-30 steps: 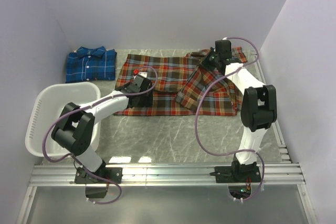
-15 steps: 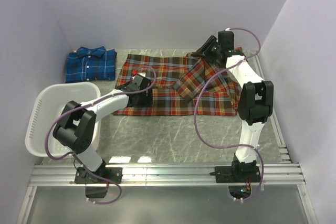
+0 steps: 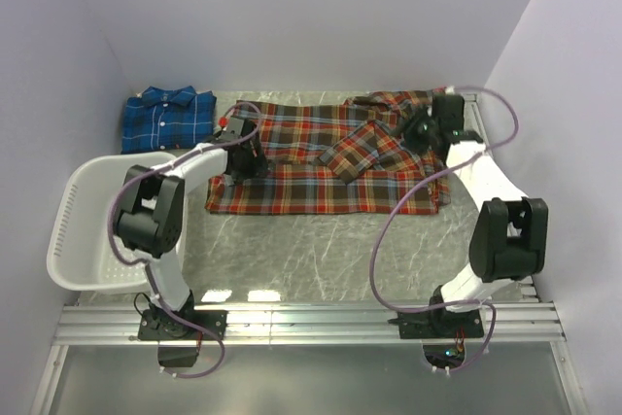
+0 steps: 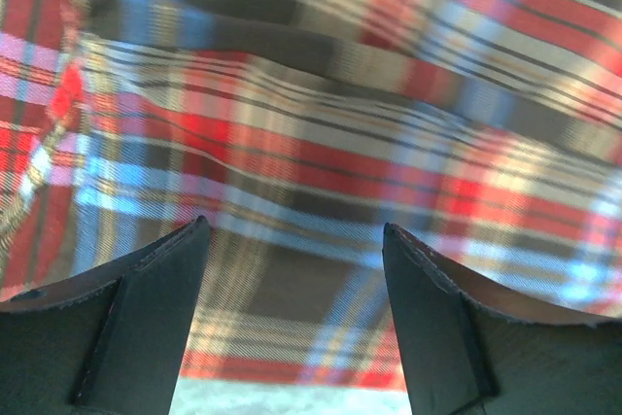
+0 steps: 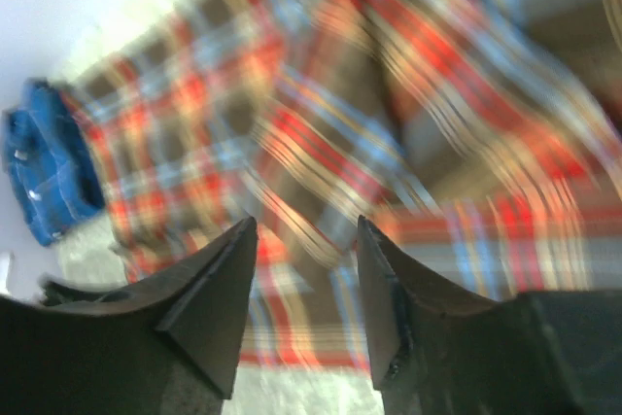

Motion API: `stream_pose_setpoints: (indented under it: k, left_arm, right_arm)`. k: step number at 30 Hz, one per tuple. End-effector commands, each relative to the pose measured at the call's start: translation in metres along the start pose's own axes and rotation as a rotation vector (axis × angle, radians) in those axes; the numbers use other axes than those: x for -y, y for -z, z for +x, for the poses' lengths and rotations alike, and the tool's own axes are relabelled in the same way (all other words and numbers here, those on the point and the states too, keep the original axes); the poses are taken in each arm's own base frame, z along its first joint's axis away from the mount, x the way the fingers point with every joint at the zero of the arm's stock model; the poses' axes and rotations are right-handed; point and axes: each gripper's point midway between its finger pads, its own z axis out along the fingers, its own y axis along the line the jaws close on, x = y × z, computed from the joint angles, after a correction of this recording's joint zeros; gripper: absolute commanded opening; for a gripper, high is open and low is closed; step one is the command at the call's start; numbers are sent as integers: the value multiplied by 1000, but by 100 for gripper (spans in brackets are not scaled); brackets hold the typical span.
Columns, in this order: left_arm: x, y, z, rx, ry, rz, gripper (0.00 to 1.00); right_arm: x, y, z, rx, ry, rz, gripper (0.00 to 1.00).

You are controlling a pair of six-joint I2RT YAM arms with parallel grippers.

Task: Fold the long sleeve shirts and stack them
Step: Fold the shirt

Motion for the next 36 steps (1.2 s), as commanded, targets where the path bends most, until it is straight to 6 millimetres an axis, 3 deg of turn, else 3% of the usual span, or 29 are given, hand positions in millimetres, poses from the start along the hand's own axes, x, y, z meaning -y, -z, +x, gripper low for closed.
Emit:
stream_pose_setpoints:
  k: [1, 2, 4, 10, 15, 17, 19, 22, 26, 29, 30, 32, 34, 36]
  left_arm:
    - [-8, -9, 2, -59, 94, 18, 78]
    - [-11, -11, 4, -67, 102, 12, 78]
    - [-20, -16, 8, -86, 115, -14, 78]
    - [-43, -21, 33, -147, 155, -84, 78]
    - [-63, -13, 58, -178, 183, -140, 78]
    - [-63, -5, 57, -166, 189, -131, 78]
    - [-64, 1, 55, -150, 178, -127, 78]
    - [-43, 22, 26, -43, 113, -53, 79]
    - [19, 67, -30, 143, 23, 79, 80]
    - [59, 76, -38, 161, 6, 171, 80]
    - [78, 83, -44, 173, 4, 217, 78]
    - [96, 75, -41, 157, 7, 257, 77]
    - [127, 76, -42, 152, 9, 353, 76]
    - [152, 65, -36, 113, 8, 403, 75]
  right_arm:
    - [44, -1, 27, -44, -148, 24, 51]
    - [68, -2, 45, -86, -198, 51, 50]
    - [93, -2, 66, -115, -261, 83, 50]
    - [160, -1, 93, -129, -386, 229, 49]
    - [200, 11, 100, -101, -448, 369, 49]
    - [210, 17, 95, -79, -452, 399, 49]
    - [209, 23, 86, -54, -425, 407, 49]
    - [189, 31, 69, -17, -370, 342, 52]
    - [154, 46, 56, 20, -268, 276, 59]
    - [132, 62, 45, 57, -179, 247, 70]
    - [120, 67, 49, 49, -142, 232, 75]
    - [105, 74, 49, 52, -79, 206, 79]
    - [88, 81, 57, 38, -25, 177, 80]
    - [81, 87, 63, 24, 4, 152, 80]
